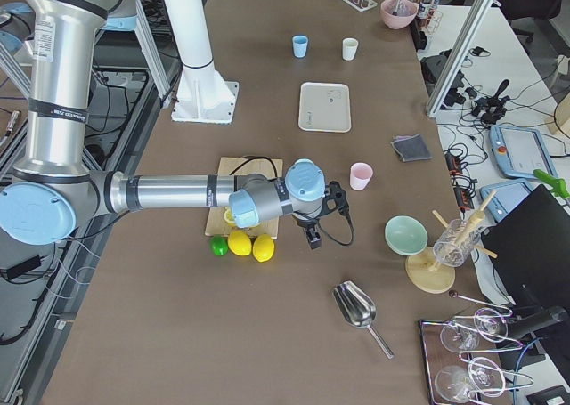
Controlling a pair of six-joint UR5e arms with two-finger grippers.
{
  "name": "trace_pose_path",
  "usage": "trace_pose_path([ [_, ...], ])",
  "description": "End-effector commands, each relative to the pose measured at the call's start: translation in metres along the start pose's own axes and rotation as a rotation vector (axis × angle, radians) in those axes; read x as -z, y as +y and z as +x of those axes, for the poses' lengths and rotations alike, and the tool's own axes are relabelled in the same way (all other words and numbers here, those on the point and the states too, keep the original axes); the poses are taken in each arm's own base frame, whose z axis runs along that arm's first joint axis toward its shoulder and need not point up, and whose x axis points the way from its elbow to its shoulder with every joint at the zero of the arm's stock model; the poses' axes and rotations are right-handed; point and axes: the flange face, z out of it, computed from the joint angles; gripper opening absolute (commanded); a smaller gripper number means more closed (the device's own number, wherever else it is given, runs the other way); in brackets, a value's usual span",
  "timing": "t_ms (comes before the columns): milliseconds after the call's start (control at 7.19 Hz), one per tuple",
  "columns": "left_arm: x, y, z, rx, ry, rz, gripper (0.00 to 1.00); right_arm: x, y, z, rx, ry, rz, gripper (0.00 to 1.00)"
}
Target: Place all cups on tray
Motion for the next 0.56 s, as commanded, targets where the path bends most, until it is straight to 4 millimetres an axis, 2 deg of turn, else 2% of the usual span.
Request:
trace_pose_path([
  [0,0.006,-0.019,0.04,0.117,0.049,0.014,0.98,-0.035,-0.062,-0.072,-0.032,-0.052,-0.04,1.0],
  [139,-0.003,-0.034,0.074,0.179,0.067,-0.002,0.98,-0.052,-0.082,-0.105,-0.058,-0.066,-0.059,1.0],
  [278,-0.014,-0.049,0.106,0.227,0.089,-0.021,0.98,-0.063,-0.097,-0.128,-0.06,-0.053,-0.06,1.0],
  [417,-0.03,-0.053,0.129,0.223,0.102,-0.053,0.98,-0.084,-0.106,-0.154,-0.073,-0.031,-0.077,1.0],
])
